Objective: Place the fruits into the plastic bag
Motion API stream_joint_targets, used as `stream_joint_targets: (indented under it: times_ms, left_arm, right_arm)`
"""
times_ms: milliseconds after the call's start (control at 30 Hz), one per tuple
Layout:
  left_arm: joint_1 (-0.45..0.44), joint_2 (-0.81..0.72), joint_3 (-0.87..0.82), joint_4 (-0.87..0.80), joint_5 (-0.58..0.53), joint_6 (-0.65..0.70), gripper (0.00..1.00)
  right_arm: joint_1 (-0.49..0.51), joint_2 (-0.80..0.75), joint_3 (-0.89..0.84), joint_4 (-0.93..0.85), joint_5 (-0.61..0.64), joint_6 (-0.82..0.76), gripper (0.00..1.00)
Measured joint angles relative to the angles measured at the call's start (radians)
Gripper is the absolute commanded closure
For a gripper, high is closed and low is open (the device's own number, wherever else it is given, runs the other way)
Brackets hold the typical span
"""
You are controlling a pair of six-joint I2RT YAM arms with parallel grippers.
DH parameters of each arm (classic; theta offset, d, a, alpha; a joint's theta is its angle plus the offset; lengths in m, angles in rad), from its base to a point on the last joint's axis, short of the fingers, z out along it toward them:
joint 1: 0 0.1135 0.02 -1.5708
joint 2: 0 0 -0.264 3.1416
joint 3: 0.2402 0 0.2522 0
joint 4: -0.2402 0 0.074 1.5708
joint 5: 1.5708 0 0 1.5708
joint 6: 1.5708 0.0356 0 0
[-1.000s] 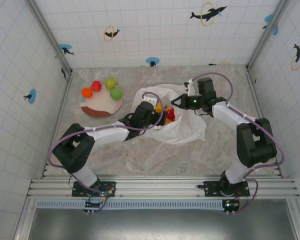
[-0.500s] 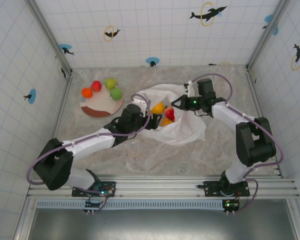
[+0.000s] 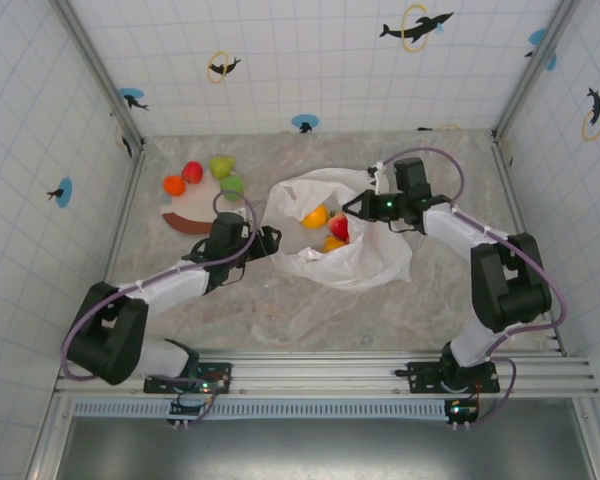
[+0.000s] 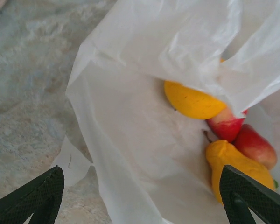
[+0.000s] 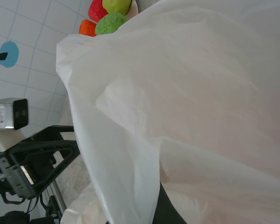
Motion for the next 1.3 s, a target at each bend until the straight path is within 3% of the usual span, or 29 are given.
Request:
stream_joint_targets:
  times_ms: [500, 1067, 1300]
  left_arm:
    - [0.000, 0.211, 0.084, 0.020, 0.008, -0.003, 0.31]
    - [-0.010, 0.239, 0.085, 0.108, 0.084, -0.022, 0.99]
    - [-0.166, 0.091, 0.097, 0.126, 0.093, -0.023, 1.00]
  right_arm:
    - [0.000, 0.000, 0.000, 0.000, 0.000, 0.002, 1.00]
    - [-0.012, 0.000, 0.000, -0.008, 0.007, -0.003, 1.00]
    - [-0.033, -0.034, 0.051, -0.160, 0.155, -0.096, 1.00]
